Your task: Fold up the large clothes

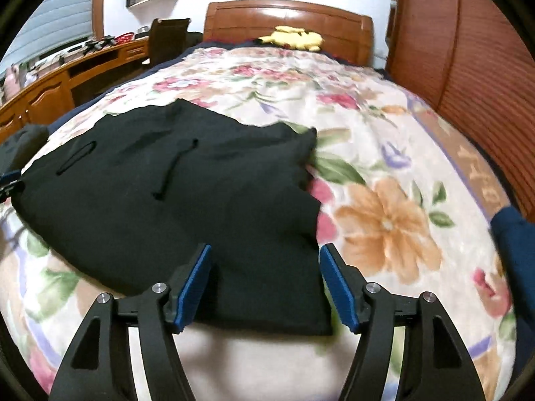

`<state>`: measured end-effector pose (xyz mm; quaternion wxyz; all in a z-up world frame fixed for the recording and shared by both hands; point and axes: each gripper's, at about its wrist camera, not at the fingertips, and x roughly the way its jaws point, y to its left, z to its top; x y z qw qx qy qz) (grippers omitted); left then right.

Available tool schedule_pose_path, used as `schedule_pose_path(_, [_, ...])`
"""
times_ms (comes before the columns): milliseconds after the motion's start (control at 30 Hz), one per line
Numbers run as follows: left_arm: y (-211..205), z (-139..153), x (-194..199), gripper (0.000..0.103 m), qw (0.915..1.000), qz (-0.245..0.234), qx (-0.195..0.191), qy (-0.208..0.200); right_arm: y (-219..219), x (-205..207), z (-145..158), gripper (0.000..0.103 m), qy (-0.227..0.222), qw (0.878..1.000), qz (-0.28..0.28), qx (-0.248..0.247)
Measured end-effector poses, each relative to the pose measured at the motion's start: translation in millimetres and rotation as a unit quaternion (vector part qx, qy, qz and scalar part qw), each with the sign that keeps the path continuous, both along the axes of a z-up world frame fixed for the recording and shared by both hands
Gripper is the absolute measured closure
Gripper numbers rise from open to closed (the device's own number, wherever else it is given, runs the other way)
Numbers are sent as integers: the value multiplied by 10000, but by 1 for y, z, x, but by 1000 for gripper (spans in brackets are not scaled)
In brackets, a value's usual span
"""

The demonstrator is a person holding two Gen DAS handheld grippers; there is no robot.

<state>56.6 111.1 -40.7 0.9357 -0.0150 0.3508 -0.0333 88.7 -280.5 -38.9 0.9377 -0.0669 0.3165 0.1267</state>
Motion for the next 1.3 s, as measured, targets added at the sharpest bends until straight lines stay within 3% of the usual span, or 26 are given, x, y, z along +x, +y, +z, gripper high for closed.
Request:
schedule_pose_path(300, [5, -10, 5, 23, 9996, 34, -148, 235, -15, 32, -17, 24, 631, 9972, -72, 387])
schedule_pose_path(533, [7, -15, 7, 23, 9990, 13, -240, 373, -17, 48, -26, 25, 861, 9947, 209, 522])
schedule_pose_path(633, [8, -20, 9, 23, 9980, -80, -396, 493, -17, 46, -26, 29, 886, 9942, 274, 542])
schedule_pose_path(733, [6, -22, 11, 36, 9964, -250, -590, 562, -17, 48, -29, 33, 946, 9932, 330, 597])
schedule_pose_path(833, [5, -22, 10, 48, 9954, -359, -694, 551, -16, 48, -29, 43, 1027, 9911, 436, 720])
schedule_pose_path(867, [4, -21, 10, 55, 9951, -399, -719, 541, -15, 47, -29, 55, 1050, 9902, 490, 782])
schedule_pose_path(900, [3, -20, 9, 62, 9948, -451, -752, 524, -14, 46, -28, 77, 1068, 9888, 578, 869])
schedule_pose_path(933, [1, -20, 8, 63, 9947, -496, -744, 507, -12, 44, -27, 82, 1078, 9865, 735, 991])
schedule_pose_path(1100, [-5, -11, 1, 76, 9962, -526, -607, 349, -2, 33, -22, 90, 740, 9932, 682, 578])
schedule_pose_path(1300, [-13, 0, -11, 79, 9977, -500, -402, 224, -8, 13, -6, 92, 285, 9964, 537, 588])
